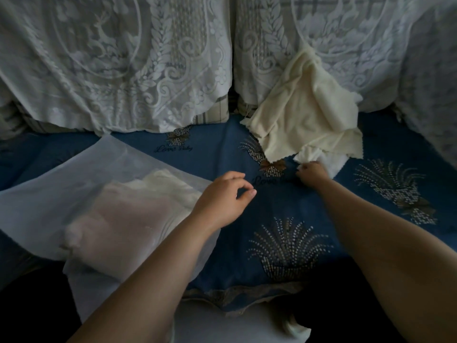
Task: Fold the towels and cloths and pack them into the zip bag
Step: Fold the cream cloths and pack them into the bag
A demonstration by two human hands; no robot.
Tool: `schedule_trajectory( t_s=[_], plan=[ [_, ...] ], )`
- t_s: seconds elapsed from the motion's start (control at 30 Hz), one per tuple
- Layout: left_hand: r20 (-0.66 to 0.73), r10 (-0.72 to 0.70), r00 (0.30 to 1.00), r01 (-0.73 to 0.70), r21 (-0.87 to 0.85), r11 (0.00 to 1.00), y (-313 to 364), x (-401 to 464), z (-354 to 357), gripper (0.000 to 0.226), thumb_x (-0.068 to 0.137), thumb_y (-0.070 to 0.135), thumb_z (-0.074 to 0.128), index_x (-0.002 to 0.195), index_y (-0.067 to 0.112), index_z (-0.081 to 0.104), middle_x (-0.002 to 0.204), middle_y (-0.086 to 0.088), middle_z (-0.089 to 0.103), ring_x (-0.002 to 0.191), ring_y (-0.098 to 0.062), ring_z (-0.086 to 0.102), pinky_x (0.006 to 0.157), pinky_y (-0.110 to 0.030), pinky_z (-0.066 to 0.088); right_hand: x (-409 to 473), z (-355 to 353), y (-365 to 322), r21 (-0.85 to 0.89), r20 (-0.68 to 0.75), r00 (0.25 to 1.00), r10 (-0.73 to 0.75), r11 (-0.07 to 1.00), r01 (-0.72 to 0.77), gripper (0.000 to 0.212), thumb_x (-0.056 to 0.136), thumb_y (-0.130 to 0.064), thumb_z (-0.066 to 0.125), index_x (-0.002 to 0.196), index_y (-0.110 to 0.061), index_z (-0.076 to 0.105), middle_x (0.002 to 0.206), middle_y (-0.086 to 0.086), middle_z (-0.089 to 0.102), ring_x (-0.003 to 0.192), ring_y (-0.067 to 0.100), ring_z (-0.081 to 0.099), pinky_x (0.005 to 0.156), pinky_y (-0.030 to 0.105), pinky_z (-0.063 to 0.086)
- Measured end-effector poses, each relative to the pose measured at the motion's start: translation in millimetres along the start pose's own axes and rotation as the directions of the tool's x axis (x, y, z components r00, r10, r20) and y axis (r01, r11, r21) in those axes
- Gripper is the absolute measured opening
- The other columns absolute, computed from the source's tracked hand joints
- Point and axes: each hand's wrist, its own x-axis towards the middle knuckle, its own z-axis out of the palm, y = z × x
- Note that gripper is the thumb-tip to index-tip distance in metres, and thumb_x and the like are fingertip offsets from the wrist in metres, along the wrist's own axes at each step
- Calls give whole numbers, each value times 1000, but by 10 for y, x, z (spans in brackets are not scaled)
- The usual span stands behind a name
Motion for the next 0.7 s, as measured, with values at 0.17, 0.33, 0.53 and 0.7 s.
schedule_trajectory(
  t_s=[0.17, 0.33, 0.53, 0.7],
  plan=[
    [-27, -35, 999, 33, -60, 998, -61, 62, 45, 23, 93, 33, 54, 106, 21, 68, 129, 6, 54, 116, -9, 53, 91, -20, 37, -210, -47, 18, 24, -36, 999, 4, 1000, -3, 24, 88, -13, 53, 101, 0, 70, 105, 17, 66, 98, 31, 60, 79, 33, 48],
    [30, -42, 999, 45, -122, 992, -1, 117, 168, 23, 92, 37, 54, 107, 24, 66, 128, 7, 55, 114, -9, 54, 96, -29, 44, -774, -288, -153, -165, 629, 774, -76, 960, 228, 26, 85, -21, 64, 98, 0, 72, 88, 18, 71, 68, 16, 59, 65, 24, 50],
    [65, -42, 997, 51, -135, 990, 80, 120, 243, 25, 93, 35, 54, 111, 22, 65, 125, 5, 56, 113, -10, 54, 95, -25, 42, -473, -204, -248, -211, -40, 969, -245, 950, 231, 35, 90, -35, 55, 121, -19, 57, 127, 9, 51, 113, 28, 52, 92, 41, 49],
    [58, -45, 997, 52, -130, 990, 41, 116, 215, 24, 93, 36, 53, 110, 24, 65, 125, 6, 55, 112, -9, 54, 94, -25, 43, -42, -63, -197, -259, -120, 979, -165, 957, 130, 52, 91, -22, 50, 140, -30, 35, 144, 8, 27, 130, 33, 32, 99, 46, 41]
  ],
)
